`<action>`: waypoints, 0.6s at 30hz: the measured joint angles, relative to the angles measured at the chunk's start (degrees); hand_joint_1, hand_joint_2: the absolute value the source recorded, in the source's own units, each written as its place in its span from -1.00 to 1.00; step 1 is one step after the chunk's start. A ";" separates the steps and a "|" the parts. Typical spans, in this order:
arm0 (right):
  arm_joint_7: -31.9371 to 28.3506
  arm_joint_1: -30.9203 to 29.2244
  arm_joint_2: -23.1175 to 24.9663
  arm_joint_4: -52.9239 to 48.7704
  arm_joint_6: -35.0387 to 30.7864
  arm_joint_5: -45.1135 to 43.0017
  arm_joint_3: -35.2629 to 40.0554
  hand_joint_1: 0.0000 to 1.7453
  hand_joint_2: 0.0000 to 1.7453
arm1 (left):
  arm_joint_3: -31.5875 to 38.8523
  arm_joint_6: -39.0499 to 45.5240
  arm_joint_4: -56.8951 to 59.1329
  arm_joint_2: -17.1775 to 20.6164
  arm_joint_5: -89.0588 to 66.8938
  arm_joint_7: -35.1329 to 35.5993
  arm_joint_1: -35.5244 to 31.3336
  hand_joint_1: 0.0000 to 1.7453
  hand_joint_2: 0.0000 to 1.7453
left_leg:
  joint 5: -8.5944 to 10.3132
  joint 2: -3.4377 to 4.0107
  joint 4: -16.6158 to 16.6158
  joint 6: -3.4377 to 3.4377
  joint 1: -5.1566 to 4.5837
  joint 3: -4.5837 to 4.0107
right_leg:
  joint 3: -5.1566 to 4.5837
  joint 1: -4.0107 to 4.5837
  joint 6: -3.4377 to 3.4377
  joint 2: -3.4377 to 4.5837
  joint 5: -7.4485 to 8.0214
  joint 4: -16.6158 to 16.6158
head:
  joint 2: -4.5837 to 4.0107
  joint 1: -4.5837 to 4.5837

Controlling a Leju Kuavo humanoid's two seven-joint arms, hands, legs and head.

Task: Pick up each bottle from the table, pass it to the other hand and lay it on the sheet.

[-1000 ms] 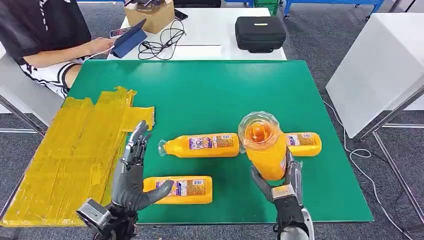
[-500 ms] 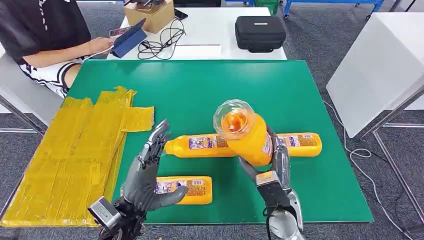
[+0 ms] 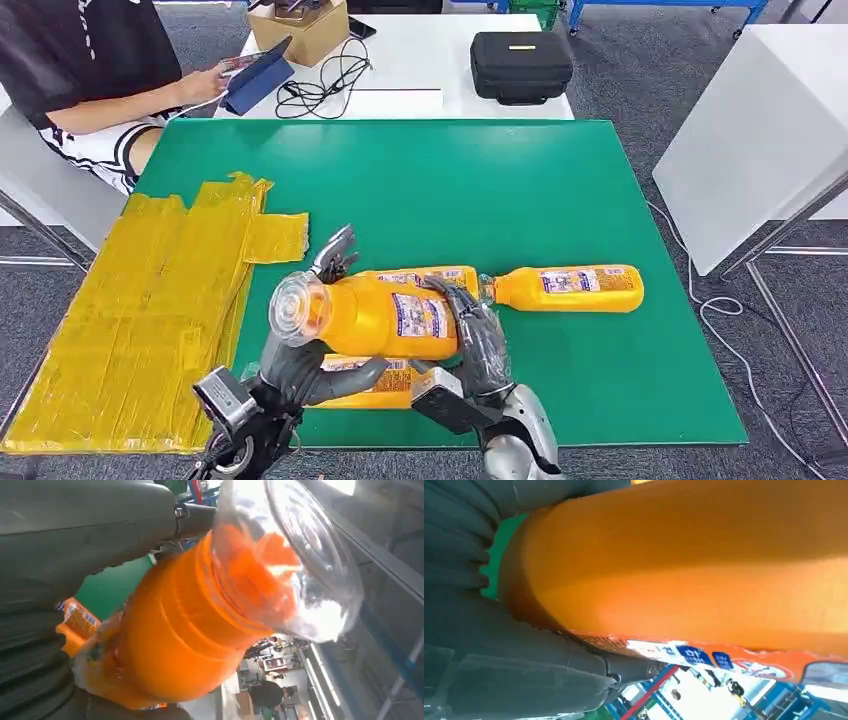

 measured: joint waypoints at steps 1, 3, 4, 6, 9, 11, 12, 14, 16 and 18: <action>0.00 -0.08 0.02 0.20 0.00 0.00 0.07 1.00 1.00 | 0.00 0.00 0.11 0.00 0.00 0.00 0.00 -1.00 1.00 | 0.00 0.00 0.00 0.00 0.00 0.00 | 0.00 -0.01 0.00 0.00 0.00 0.00 | 0.00 0.00; 0.00 -0.15 0.02 0.53 0.00 0.00 0.31 1.00 1.00 | -0.02 0.00 0.26 0.00 0.00 -0.02 -0.03 -1.00 1.00 | 0.00 0.00 0.00 0.00 -0.01 -0.01 | 0.00 -0.01 0.00 0.00 0.00 0.00 | 0.00 0.00; 0.00 -0.17 0.02 0.66 0.00 0.00 0.42 1.00 1.00 | 0.00 0.00 0.35 0.00 0.00 0.00 -0.03 -1.00 1.00 | 0.00 0.00 0.00 0.00 -0.01 -0.01 | 0.00 -0.01 0.00 0.00 0.00 0.00 | 0.00 0.00; 0.00 -0.25 0.02 0.92 0.00 0.00 0.63 1.00 1.00 | -0.02 0.00 0.44 0.00 0.00 -0.02 -0.06 -1.00 1.00 | 0.00 0.00 0.00 0.00 -0.01 -0.01 | 0.00 -0.02 0.00 0.00 0.00 0.00 | 0.00 0.00; 0.35 -0.49 0.02 1.38 1.36 0.33 1.23 1.00 1.00 | -0.11 -0.04 0.57 0.00 0.24 0.02 -0.15 -1.00 1.00 | 0.00 0.00 0.01 0.00 -0.01 0.00 | 0.00 -0.01 0.00 0.00 0.00 0.00 | 0.00 0.00; 0.61 -0.59 0.02 1.96 2.72 0.48 1.97 1.00 1.00 | -0.17 -0.09 0.81 0.00 0.72 0.11 -0.19 -1.00 1.00 | 0.00 0.00 0.00 0.00 -0.01 0.00 | 0.00 -0.01 0.00 0.00 0.00 0.00 | 0.00 0.00; 0.72 -0.78 0.02 2.36 3.70 0.08 2.51 1.00 1.00 | -0.20 -0.09 0.96 -0.02 0.79 0.11 -0.19 -1.00 1.00 | 0.00 0.00 0.00 0.00 -0.01 0.00 | 0.00 0.00 0.00 0.00 0.00 0.00 | 0.00 -0.02; 0.79 -1.09 0.02 3.56 6.52 -1.54 3.51 1.00 1.00 | -0.20 -0.07 1.31 -0.04 0.87 0.11 -0.20 -1.00 1.00 | 0.00 0.00 0.00 0.00 -0.01 0.00 | -0.01 0.01 0.00 0.00 0.00 0.00 | 0.00 0.00; 0.79 -1.23 0.02 4.26 7.17 -2.38 4.35 1.00 1.00 | -0.20 -0.02 1.60 -0.04 0.90 0.09 -0.19 -1.00 1.00 | 0.00 -0.01 0.00 0.00 -0.01 -0.01 | -0.01 0.01 0.00 0.00 0.00 0.00 | 0.00 -0.02; 0.79 -1.64 0.00 4.79 7.17 -2.88 4.61 1.00 1.00 | -0.17 0.00 1.90 -0.04 1.01 0.11 -0.18 -1.00 1.00 | 0.00 0.00 0.00 0.00 0.00 -0.01 | -0.01 0.01 0.00 0.00 0.00 0.00 | 0.00 0.00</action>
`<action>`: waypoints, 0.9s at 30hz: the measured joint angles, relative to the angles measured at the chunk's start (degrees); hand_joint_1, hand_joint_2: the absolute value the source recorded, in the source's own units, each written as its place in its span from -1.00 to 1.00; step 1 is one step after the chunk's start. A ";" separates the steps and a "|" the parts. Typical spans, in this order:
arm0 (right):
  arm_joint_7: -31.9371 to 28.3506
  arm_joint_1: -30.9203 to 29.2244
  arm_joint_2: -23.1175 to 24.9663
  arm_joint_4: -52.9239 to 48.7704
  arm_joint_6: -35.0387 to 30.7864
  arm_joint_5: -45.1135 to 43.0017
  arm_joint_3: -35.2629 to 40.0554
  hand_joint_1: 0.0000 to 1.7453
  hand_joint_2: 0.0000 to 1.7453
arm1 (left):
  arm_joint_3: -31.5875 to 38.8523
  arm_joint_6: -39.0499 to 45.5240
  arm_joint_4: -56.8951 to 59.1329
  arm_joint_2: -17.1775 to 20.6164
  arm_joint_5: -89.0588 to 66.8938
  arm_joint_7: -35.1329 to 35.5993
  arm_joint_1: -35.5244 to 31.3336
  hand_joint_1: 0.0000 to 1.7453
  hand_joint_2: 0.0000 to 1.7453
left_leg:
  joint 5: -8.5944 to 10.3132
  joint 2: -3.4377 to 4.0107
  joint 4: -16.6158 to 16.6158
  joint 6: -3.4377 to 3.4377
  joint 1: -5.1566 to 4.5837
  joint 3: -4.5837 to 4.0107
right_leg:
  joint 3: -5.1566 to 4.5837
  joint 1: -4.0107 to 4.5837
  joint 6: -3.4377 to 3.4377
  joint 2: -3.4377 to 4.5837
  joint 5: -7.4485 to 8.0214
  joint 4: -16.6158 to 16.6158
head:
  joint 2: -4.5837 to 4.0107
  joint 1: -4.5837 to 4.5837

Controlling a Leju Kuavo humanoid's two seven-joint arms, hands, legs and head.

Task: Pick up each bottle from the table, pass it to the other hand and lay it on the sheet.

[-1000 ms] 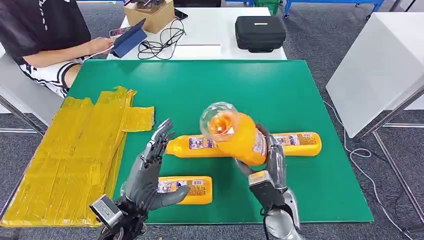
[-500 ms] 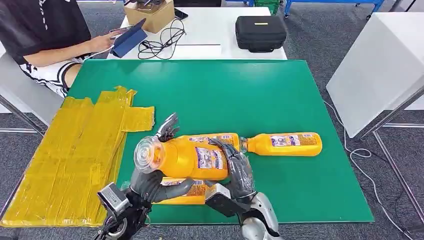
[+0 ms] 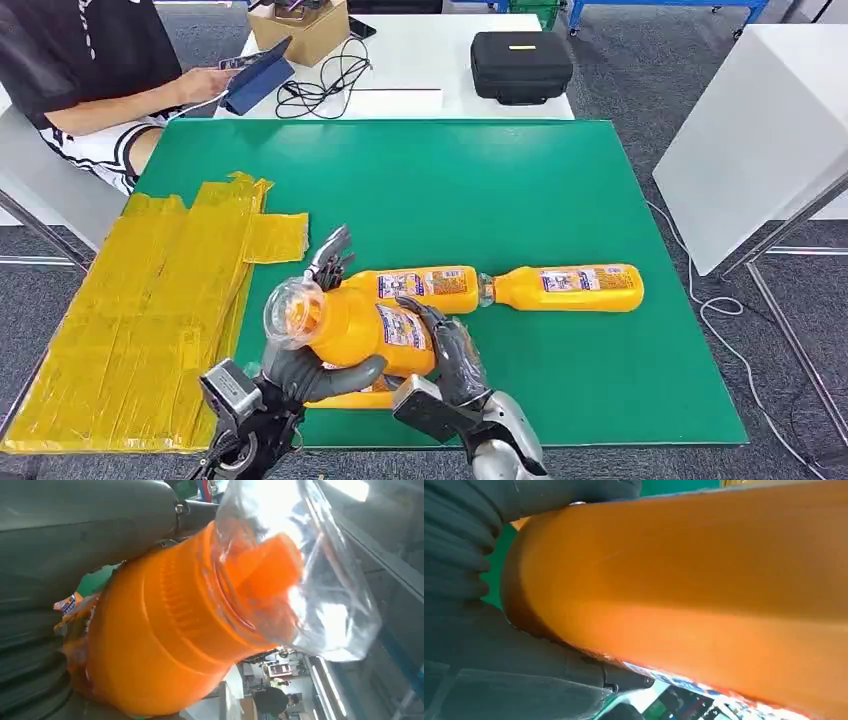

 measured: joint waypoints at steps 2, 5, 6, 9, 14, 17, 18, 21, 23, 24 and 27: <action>0.00 -0.32 -0.07 0.51 0.00 -0.24 0.16 1.00 1.00 | 0.00 0.02 0.29 -0.02 0.04 0.00 0.00 -1.00 1.00 | 0.00 0.00 0.00 0.00 0.00 0.00 | 0.00 0.00 0.00 0.00 0.00 0.00 | 0.00 0.00; 0.00 -0.88 -0.11 1.27 0.46 -1.07 0.37 1.00 1.00 | 0.02 0.26 0.55 -0.35 -0.15 0.20 0.07 -1.00 1.00 | 0.00 0.00 0.00 0.00 0.00 0.00 | 0.00 -0.02 0.00 0.00 0.00 0.00 | 0.00 0.00; -0.04 -1.05 -0.11 1.47 0.70 -1.27 0.53 1.00 1.00 | 0.02 0.28 0.57 -0.44 -0.15 0.22 0.12 -1.00 1.00 | 0.00 0.00 0.00 0.00 0.00 -0.01 | 0.00 -0.02 0.00 0.00 0.00 0.00 | 0.00 0.00; -0.46 -1.69 -0.09 2.47 2.12 -2.91 0.94 1.00 1.00 | 0.04 0.48 0.72 -0.61 -0.22 0.31 0.27 0.62 1.00 | 0.00 0.00 0.00 0.00 0.00 -0.01 | 0.00 -0.02 0.00 0.00 0.00 0.00 | 0.00 0.00; -1.25 -2.76 0.07 4.26 2.54 -4.63 1.53 1.00 1.00 | 0.04 -0.02 0.83 -0.79 0.20 0.33 0.67 1.00 1.00 | 0.00 0.00 0.00 0.00 0.00 -0.01 | 0.00 -0.02 0.00 0.00 0.00 0.00 | 0.00 0.00; -1.57 -3.06 0.07 4.88 2.16 -5.03 1.58 1.00 1.00 | 0.07 -0.09 0.83 -0.81 0.22 0.33 0.71 1.00 1.00 | 0.00 0.00 0.00 0.00 0.00 -0.01 | 0.00 -0.01 0.00 0.00 0.00 0.00 | 0.00 0.00; -1.62 -3.08 0.07 4.96 1.92 -5.16 1.60 1.00 1.00 | 0.07 -0.09 0.83 -0.81 0.22 0.33 0.72 1.00 1.00 | 0.00 0.00 0.00 0.00 0.00 -0.01 | 0.00 -0.01 0.00 0.00 0.00 0.00 | 0.00 0.00; -1.73 -3.08 0.02 5.03 1.68 -5.44 1.58 1.00 1.00 | 0.13 -0.11 0.83 -0.81 0.22 0.33 0.78 1.00 1.00 | 0.00 0.00 0.00 0.00 0.00 -0.01 | 0.00 -0.01 0.00 0.00 0.00 0.00 | 0.00 0.00; -1.77 -3.06 0.02 5.01 1.57 -5.68 1.55 1.00 1.00 | 0.31 -0.13 0.83 -0.92 0.22 0.33 0.89 1.00 1.00 | 0.00 0.00 0.00 0.00 0.00 0.00 | 0.00 -0.01 0.00 0.00 0.00 0.00 | 0.00 0.00; -1.79 -3.06 0.02 4.99 1.53 -5.75 1.55 1.00 1.00 | 0.35 -0.15 0.83 -0.96 0.22 0.31 0.92 1.00 1.00 | 0.00 0.00 0.00 0.00 0.00 0.00 | 0.00 -0.01 0.00 0.00 0.00 0.00 | 0.00 0.00; -1.99 -2.94 -0.02 4.72 1.11 -5.86 1.55 1.00 1.00 | 0.68 -0.20 0.83 -1.25 0.22 0.31 1.20 1.00 1.00 | 0.00 0.00 0.00 0.00 0.00 0.00 | 0.00 -0.02 0.00 0.00 0.00 0.00 | 0.00 0.00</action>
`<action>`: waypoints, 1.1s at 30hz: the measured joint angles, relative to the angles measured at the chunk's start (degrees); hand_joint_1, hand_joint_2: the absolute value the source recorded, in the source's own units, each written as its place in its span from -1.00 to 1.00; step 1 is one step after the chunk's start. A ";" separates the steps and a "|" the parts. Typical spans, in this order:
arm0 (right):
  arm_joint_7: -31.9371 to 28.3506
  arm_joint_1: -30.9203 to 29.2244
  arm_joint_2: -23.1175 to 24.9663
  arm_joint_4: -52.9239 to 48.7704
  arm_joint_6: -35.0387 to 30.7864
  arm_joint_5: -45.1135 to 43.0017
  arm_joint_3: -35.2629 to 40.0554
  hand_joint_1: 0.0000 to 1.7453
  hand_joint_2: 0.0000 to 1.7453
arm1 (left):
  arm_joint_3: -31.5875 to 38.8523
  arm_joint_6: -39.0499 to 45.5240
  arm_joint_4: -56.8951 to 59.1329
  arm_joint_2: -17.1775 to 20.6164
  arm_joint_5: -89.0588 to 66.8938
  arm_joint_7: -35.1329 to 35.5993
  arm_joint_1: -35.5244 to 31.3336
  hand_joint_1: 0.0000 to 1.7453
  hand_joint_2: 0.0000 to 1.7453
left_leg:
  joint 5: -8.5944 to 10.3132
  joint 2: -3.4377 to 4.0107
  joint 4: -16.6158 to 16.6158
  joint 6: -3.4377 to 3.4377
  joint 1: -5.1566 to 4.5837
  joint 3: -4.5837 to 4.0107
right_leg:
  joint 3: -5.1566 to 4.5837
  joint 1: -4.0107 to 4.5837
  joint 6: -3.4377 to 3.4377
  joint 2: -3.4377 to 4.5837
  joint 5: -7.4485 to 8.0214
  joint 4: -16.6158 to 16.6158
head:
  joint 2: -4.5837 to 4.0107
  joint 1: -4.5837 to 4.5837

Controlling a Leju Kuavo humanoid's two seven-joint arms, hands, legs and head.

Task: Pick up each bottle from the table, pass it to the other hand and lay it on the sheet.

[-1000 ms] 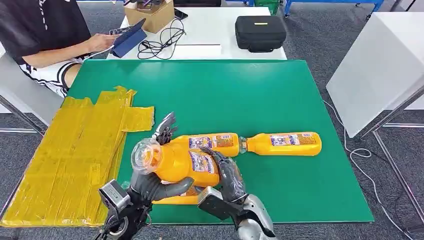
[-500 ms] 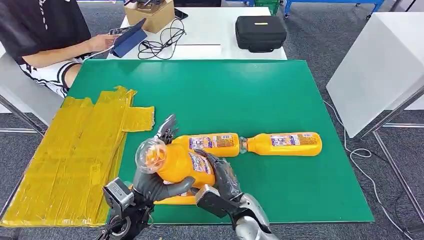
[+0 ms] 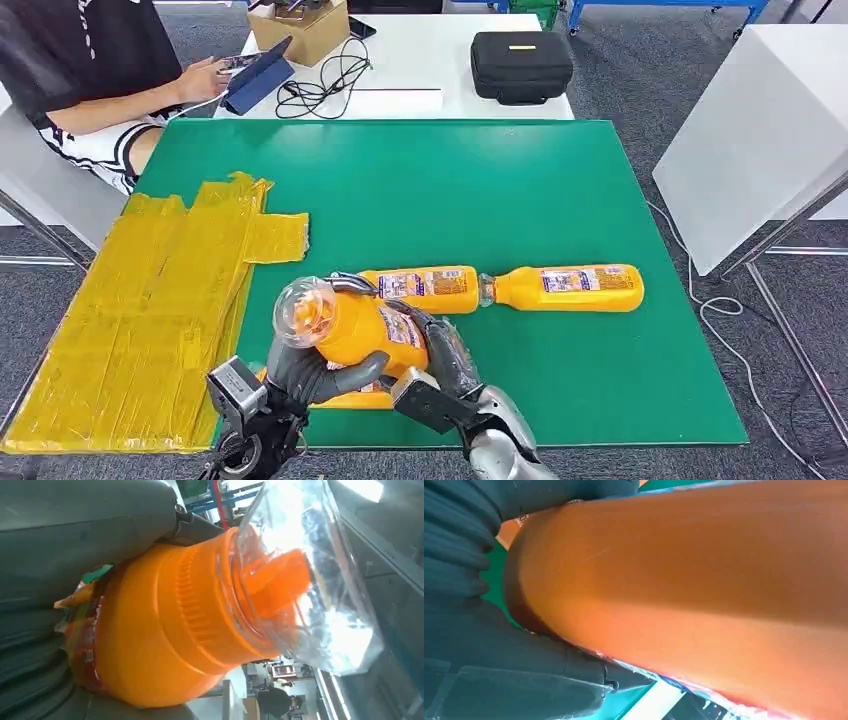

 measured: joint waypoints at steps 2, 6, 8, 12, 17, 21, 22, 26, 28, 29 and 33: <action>-0.59 0.57 -0.13 -0.96 -0.37 -0.57 -0.02 1.00 1.00 | 0.15 -0.07 0.00 -0.13 0.00 -0.11 0.11 1.00 1.00 | 0.00 -0.02 0.00 0.00 0.00 -0.01 | 0.00 0.00 0.00 0.00 0.00 0.00 | 0.00 0.00; -0.76 1.23 -0.50 -2.36 -0.46 -0.90 -0.11 1.00 1.00 | 0.31 -0.07 -0.02 -0.39 0.00 -0.18 0.17 1.00 1.00 | 0.00 -0.01 0.00 0.00 0.00 -0.01 | 0.00 -0.01 0.00 0.00 0.00 0.00 | 0.00 0.00; -0.81 1.39 -0.63 -2.78 -0.55 -0.92 -0.17 1.00 1.00 | 0.46 -0.07 -0.02 -0.52 0.00 -0.20 0.17 1.00 1.00 | 0.00 0.00 0.00 0.00 0.00 0.00 | 0.00 -0.01 0.00 0.00 0.00 0.00 | 0.00 0.00; -2.31 3.02 -1.35 -6.17 -3.27 -1.12 -0.53 -1.00 1.00 | 0.61 0.26 -0.46 -0.81 0.00 -1.16 0.26 1.00 1.00 | 0.01 -0.05 0.01 0.01 0.00 -0.02 | 0.01 -0.01 0.00 -0.03 0.00 0.00 | 0.00 0.00; -3.56 6.83 -2.93 -15.77 -8.28 0.34 -1.07 -1.00 1.00 | 1.13 1.35 -2.25 -1.07 -0.22 -1.58 0.43 1.00 1.00 | -0.01 0.00 0.00 0.00 -0.01 -0.05 | -0.03 -0.01 0.00 0.01 0.00 0.00 | 0.00 0.02; -4.74 8.01 -3.56 -20.56 -9.35 0.31 -1.07 -1.00 1.00 | 2.18 2.07 -2.25 -0.94 -0.48 -1.35 1.16 1.00 1.00 | 0.00 -0.01 0.01 0.00 -0.01 -0.04 | -0.08 0.00 0.00 0.01 0.00 0.00 | 0.00 -0.02; -5.42 8.29 -3.69 -21.71 -10.23 0.17 -1.14 -1.00 1.00 | 2.40 2.67 -2.25 -0.92 -0.63 -1.42 1.30 1.00 1.00 | 0.01 -0.01 0.00 -0.01 -0.01 -0.05 | -0.08 0.01 0.00 0.00 0.00 0.00 | 0.00 0.02; -6.75 11.37 -4.74 -28.05 -14.61 1.36 -1.92 -1.00 1.00 | 3.91 5.71 -2.54 -0.76 -1.86 -1.90 1.42 1.00 1.00 | 0.01 0.00 0.01 -0.01 -0.01 -0.04 | -0.07 0.00 0.00 0.00 0.00 0.01 | 0.00 0.00; -6.84 13.43 -5.49 -31.92 -16.99 3.68 -2.56 -1.00 1.00 | 5.25 8.18 -2.86 -0.70 -3.50 -2.01 1.32 1.00 1.00 | 0.01 0.00 0.00 -0.01 -0.01 -0.06 | -0.08 0.00 0.00 0.00 0.00 0.01 | 0.00 0.00; -6.80 14.32 -5.84 -33.69 -17.90 4.62 -2.89 -1.00 1.00 | 5.99 9.71 -2.91 -0.68 -4.68 -2.08 1.18 1.00 1.00 | 0.01 -0.01 0.01 -0.01 -0.01 -0.06 | -0.08 0.00 0.00 0.00 0.00 0.01 | 0.00 0.00; -6.32 16.74 -7.26 -39.15 -19.89 6.16 -3.85 -1.00 1.00 | 9.16 24.65 -2.93 -0.68 -20.81 -1.29 -0.59 1.00 1.00 | 0.01 0.00 0.00 -0.01 -0.01 -0.06 | -0.09 0.00 0.00 0.01 0.00 0.01 | 0.00 0.00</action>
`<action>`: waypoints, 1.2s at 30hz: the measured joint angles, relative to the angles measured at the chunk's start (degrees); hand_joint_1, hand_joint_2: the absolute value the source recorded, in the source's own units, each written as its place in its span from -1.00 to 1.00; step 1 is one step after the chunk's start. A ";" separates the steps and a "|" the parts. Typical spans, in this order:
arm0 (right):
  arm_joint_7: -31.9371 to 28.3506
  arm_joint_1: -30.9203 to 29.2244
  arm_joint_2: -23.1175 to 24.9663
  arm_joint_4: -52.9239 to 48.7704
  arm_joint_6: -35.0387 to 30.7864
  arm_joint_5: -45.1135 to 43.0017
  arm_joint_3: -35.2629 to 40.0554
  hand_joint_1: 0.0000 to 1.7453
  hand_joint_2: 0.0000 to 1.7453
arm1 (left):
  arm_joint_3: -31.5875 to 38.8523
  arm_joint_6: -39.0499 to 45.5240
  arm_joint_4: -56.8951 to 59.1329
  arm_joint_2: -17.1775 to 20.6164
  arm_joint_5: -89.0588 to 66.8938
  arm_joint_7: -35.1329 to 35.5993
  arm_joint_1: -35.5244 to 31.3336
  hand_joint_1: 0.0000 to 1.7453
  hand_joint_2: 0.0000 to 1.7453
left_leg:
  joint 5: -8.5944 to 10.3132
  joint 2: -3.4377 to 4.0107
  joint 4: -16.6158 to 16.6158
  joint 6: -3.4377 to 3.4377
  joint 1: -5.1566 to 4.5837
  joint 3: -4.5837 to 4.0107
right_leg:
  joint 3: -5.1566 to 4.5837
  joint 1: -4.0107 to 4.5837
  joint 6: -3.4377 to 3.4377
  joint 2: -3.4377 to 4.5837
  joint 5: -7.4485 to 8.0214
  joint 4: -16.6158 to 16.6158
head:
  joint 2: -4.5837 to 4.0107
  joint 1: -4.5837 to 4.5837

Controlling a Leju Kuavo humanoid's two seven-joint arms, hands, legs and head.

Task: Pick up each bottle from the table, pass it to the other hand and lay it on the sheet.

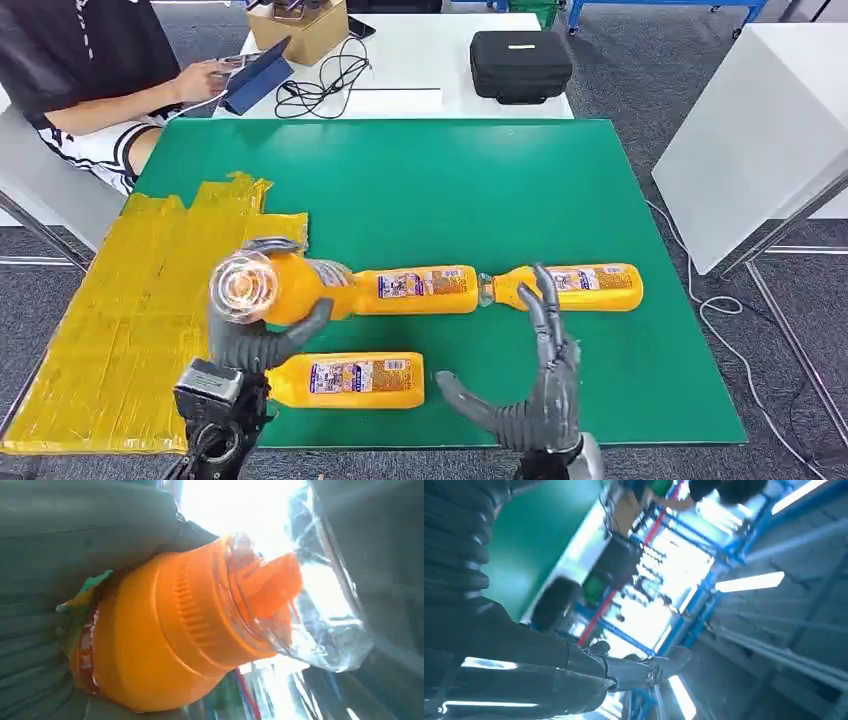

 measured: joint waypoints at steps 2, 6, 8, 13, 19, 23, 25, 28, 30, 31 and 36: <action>-0.13 0.74 -0.79 -1.11 -0.02 -0.77 -0.13 -1.00 1.00 | 1.49 6.57 0.02 0.22 -8.65 1.97 -0.93 1.00 1.00 | 0.00 0.00 0.00 0.00 0.00 0.01 | 0.03 0.00 0.00 0.00 0.00 0.00 | 0.00 0.00; -1.09 2.15 -1.77 -1.99 0.29 -1.84 -0.48 -1.00 1.00 | 4.63 11.98 0.02 1.44 -17.69 4.72 -1.47 1.00 1.00 | 0.01 0.01 0.00 0.00 0.00 0.04 | 0.04 0.01 0.00 0.00 0.00 0.00 | 0.00 0.00; -1.20 2.22 -2.07 -2.12 1.20 -1.97 -0.52 -1.00 1.00 | 5.83 13.07 0.02 1.86 -22.81 6.68 -1.58 1.00 1.00 | 0.01 0.02 0.00 -0.01 0.01 0.04 | 0.03 0.01 0.00 0.00 0.00 0.00 | 0.00 0.00; -1.20 3.08 -2.21 -2.12 3.11 -1.97 -0.55 -1.00 1.00 | 12.42 13.51 1.31 1.64 -45.40 10.71 -4.63 1.00 1.00 | 0.03 0.01 0.00 0.00 0.01 0.03 | 0.05 0.00 0.00 0.01 0.00 0.02 | 0.00 0.00; -1.20 3.50 -2.21 -2.12 3.21 -1.97 -0.55 -1.00 1.00 | 15.82 13.53 2.58 1.62 -46.34 11.43 -6.14 1.00 1.00 | 0.03 0.03 0.00 0.00 0.01 0.03 | 0.04 0.00 0.00 0.03 0.01 0.02 | 0.00 0.00; -1.20 3.52 -2.21 -2.12 3.21 -1.97 -0.55 -1.00 1.00 | 16.48 13.53 3.06 1.62 -46.34 11.43 -6.38 1.00 1.00 | 0.03 0.05 0.00 0.00 0.01 0.03 | 0.02 -0.01 0.00 0.04 0.01 0.02 | 0.00 0.00; -1.20 3.53 -2.21 -2.12 3.45 -2.03 -0.55 -1.00 1.00 | 16.67 13.53 3.36 1.64 -48.31 12.21 -6.51 1.00 1.00 | 0.03 0.06 0.00 0.00 0.01 0.04 | 0.00 -0.01 0.00 0.04 0.01 0.02 | 0.00 0.00; -1.20 3.51 -2.16 -2.12 5.09 -2.32 -0.61 -1.00 1.00 | 16.17 11.80 7.07 3.85 -56.92 17.92 -9.04 1.00 1.00 | 0.06 0.00 0.00 -0.01 0.01 0.04 | -0.01 -0.01 -0.01 -0.01 0.01 0.02 | 0.00 0.02; -1.20 3.54 -1.83 -2.12 5.97 -2.34 -1.14 -1.00 1.00 | 15.05 6.99 11.13 6.30 -61.21 22.01 -12.04 1.00 1.00 | 0.12 0.01 0.00 -0.10 0.01 0.05 | -0.01 0.00 -0.02 0.01 0.02 0.05 | 0.00 0.00; -1.20 3.52 -1.75 -2.12 6.34 -2.34 -1.44 -1.00 1.00 | 14.33 4.57 13.27 7.68 -62.81 24.86 -13.55 1.00 1.00 | 0.14 0.02 0.00 -0.13 0.01 0.07 | -0.07 0.02 -0.03 0.02 0.04 0.07 | 0.00 0.00; -0.90 3.50 -1.55 -2.12 8.57 -2.60 -2.95 -1.00 1.00 | 0.64 -4.25 25.19 17.38 -64.43 39.11 -23.42 1.00 1.00 | 0.22 0.11 0.01 -0.24 0.06 0.01 | -0.11 0.02 -0.04 0.05 0.08 0.24 | 0.00 -0.02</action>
